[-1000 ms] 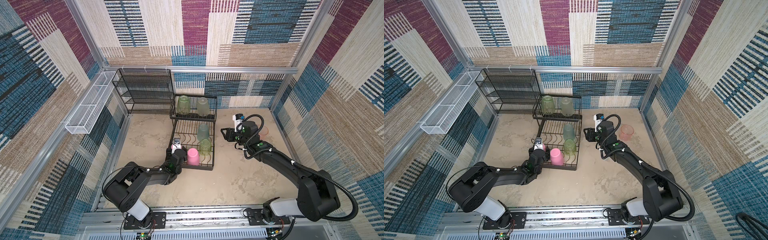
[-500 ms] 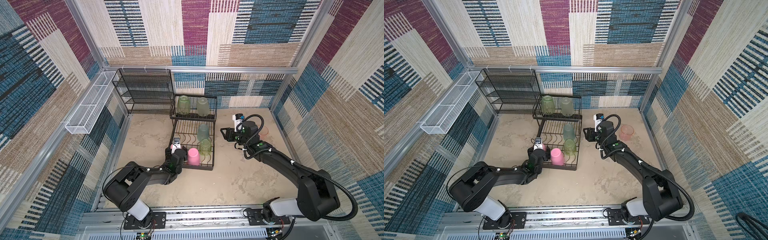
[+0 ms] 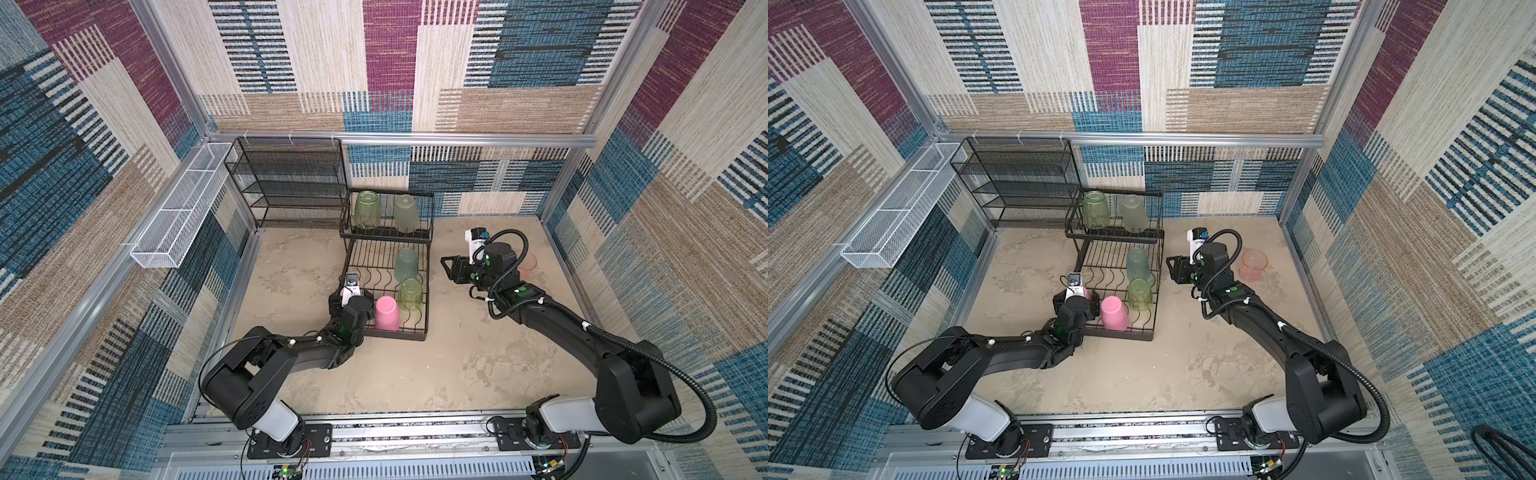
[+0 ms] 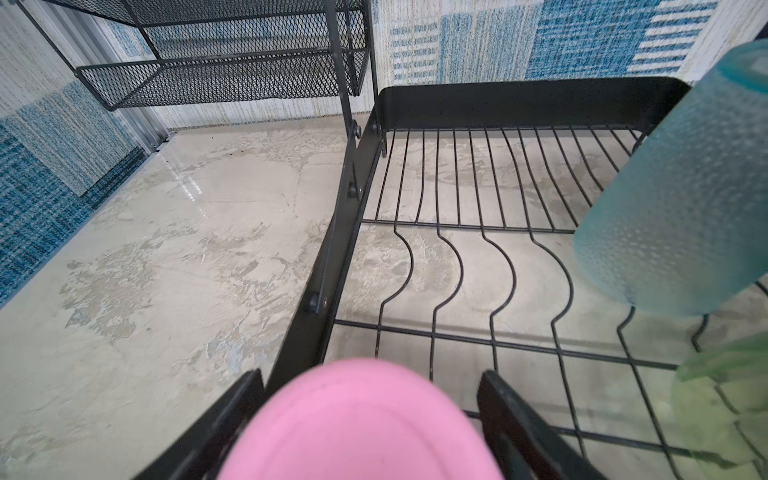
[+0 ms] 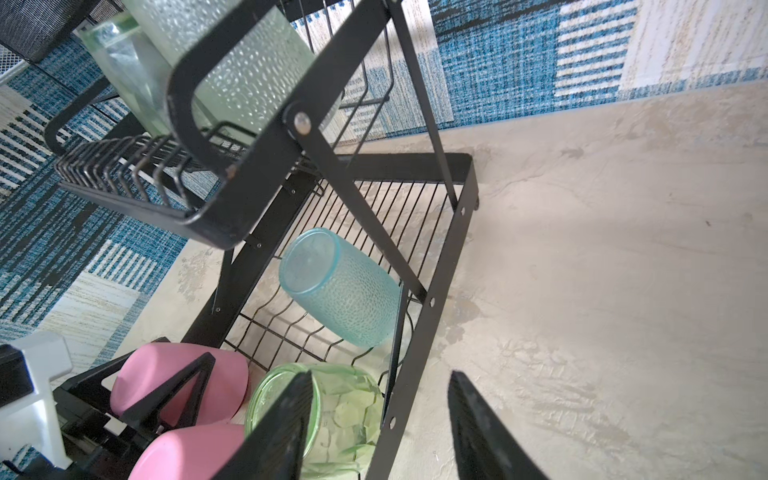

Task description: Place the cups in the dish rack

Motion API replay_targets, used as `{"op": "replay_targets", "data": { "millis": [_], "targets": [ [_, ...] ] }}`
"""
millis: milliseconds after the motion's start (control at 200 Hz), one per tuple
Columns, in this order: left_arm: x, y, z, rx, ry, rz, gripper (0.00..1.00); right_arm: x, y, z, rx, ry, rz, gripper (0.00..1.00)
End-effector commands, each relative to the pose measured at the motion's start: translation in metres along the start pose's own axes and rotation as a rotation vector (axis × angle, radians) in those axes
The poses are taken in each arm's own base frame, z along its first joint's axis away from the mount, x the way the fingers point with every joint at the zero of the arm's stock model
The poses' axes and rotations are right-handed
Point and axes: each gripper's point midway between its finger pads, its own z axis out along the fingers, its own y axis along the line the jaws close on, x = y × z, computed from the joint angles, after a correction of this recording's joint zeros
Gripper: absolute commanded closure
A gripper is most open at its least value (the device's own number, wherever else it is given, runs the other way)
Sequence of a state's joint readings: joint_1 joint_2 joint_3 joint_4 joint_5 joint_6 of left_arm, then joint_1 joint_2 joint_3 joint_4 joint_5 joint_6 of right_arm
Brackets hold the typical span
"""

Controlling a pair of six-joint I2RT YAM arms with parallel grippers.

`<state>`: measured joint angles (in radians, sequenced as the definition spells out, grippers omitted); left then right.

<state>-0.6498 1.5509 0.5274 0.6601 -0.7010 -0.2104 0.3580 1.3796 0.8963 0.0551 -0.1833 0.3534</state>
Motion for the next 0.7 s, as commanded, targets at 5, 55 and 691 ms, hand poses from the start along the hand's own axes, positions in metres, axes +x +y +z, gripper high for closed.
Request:
{"op": "replay_targets", "data": {
  "millis": [5,55,691],
  "targets": [
    [-0.007,0.002,0.000,-0.012,-0.013,-0.011,0.16,-0.009,0.005,-0.002,-0.016,-0.029,-0.007,0.44],
    [-0.009,0.002,-0.001,-0.013,-0.018,-0.012,0.16,-0.010,0.005,-0.002,-0.016,-0.031,-0.008,0.44],
    [-0.028,0.012,-0.015,-0.018,-0.031,-0.104,0.14,-0.017,-0.002,-0.004,0.037,-0.044,0.005,0.40]
  ]
}}
